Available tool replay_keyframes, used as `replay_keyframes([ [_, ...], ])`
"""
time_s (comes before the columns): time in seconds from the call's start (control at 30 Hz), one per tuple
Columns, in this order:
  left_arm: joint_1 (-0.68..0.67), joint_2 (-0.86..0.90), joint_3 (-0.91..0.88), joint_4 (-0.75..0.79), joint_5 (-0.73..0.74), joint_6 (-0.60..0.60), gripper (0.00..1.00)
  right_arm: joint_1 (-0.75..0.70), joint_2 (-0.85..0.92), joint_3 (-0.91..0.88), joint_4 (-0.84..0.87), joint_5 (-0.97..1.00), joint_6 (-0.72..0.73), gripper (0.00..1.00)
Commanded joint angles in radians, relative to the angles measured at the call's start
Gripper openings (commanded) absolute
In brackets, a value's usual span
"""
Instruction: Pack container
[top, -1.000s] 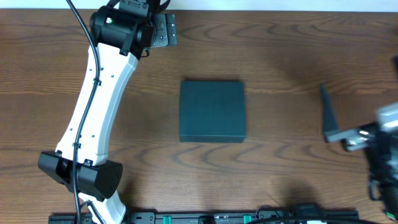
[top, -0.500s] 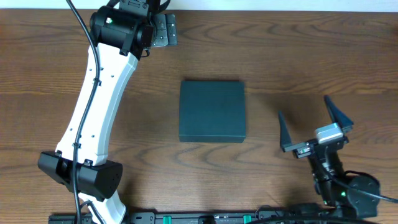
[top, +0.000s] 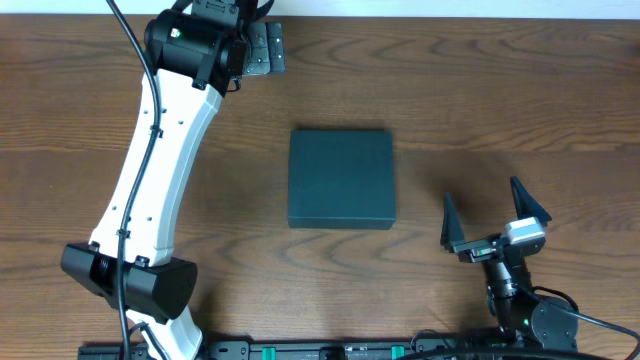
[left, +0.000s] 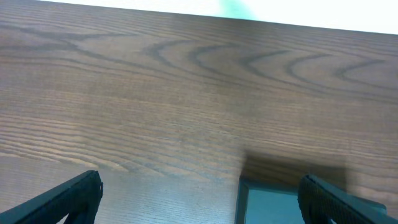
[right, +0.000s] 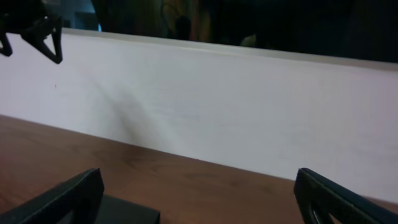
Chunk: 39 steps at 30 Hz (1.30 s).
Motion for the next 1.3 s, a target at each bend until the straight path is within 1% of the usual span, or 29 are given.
replay_keyframes([
  [0.0,0.003,0.005,-0.007,0.000,-0.011,0.006,0.99,-0.008,-0.024,-0.037,0.010,0.035,0.074,0.99],
  [0.47,0.003,0.005,-0.007,0.000,-0.011,0.006,0.99,-0.008,-0.061,-0.114,0.036,0.038,0.093,0.99],
  [0.93,0.003,0.005,-0.007,0.000,-0.011,0.006,0.99,-0.008,-0.086,-0.143,0.036,0.068,0.127,0.99],
  [1.13,0.003,0.005,-0.007,0.000,-0.011,0.006,0.99,-0.008,-0.086,-0.182,0.074,0.077,0.179,0.99],
  [1.27,0.003,0.005,-0.007,0.000,-0.011,0.006,0.99,-0.008,-0.086,-0.185,0.076,0.129,0.196,0.99],
])
